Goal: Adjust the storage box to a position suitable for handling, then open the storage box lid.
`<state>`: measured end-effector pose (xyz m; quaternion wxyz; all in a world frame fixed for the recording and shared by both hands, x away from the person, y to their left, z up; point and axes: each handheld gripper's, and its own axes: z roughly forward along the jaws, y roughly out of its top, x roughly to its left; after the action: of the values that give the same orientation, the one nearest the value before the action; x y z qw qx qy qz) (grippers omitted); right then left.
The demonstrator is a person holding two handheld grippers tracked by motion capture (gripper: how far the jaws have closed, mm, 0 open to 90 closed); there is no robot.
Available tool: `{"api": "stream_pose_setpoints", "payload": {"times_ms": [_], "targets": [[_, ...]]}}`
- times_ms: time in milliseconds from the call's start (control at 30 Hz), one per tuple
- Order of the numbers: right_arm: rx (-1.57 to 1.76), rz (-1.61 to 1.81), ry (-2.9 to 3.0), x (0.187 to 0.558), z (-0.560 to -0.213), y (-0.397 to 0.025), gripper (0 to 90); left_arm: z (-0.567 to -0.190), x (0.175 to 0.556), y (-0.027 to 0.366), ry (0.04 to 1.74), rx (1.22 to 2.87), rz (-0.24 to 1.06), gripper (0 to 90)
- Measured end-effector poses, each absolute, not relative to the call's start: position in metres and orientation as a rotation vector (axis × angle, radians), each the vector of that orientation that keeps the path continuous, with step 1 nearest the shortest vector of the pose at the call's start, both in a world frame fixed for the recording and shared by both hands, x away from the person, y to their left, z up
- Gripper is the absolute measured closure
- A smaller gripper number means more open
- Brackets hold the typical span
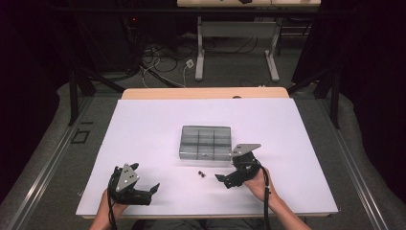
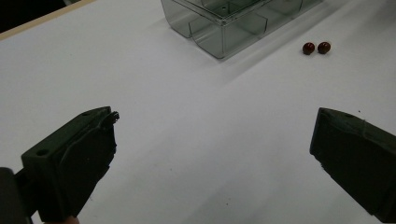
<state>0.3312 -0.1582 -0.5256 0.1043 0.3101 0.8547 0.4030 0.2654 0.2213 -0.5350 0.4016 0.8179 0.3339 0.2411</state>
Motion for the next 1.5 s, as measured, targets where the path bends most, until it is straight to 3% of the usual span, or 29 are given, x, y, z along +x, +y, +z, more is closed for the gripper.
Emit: {"api": "stream_pose_setpoints", "payload": {"times_ms": [967, 1000, 1400, 1500], "targets": [[0.899, 1.171, 2.521, 0.331, -0.532, -0.148, 2.6, -0.535, 0.265, 0.221, 0.839, 2.069, 0.613, 0.2], [0.9, 1.171, 2.53, 0.331, -0.532, -0.148, 8.8, -0.535, 0.265, 0.221, 0.838, 2.068, 0.614, 0.2], [0.896, 1.174, 2.501, 0.337, -0.535, -0.138, 22.3, -0.535, 0.264, 0.221, 0.843, 2.064, 0.604, 0.2], [0.889, 1.181, 2.499, 0.34, -0.537, -0.137, 30.9, -0.535, 0.264, 0.221, 0.842, 2.075, 0.608, 0.2]]}}
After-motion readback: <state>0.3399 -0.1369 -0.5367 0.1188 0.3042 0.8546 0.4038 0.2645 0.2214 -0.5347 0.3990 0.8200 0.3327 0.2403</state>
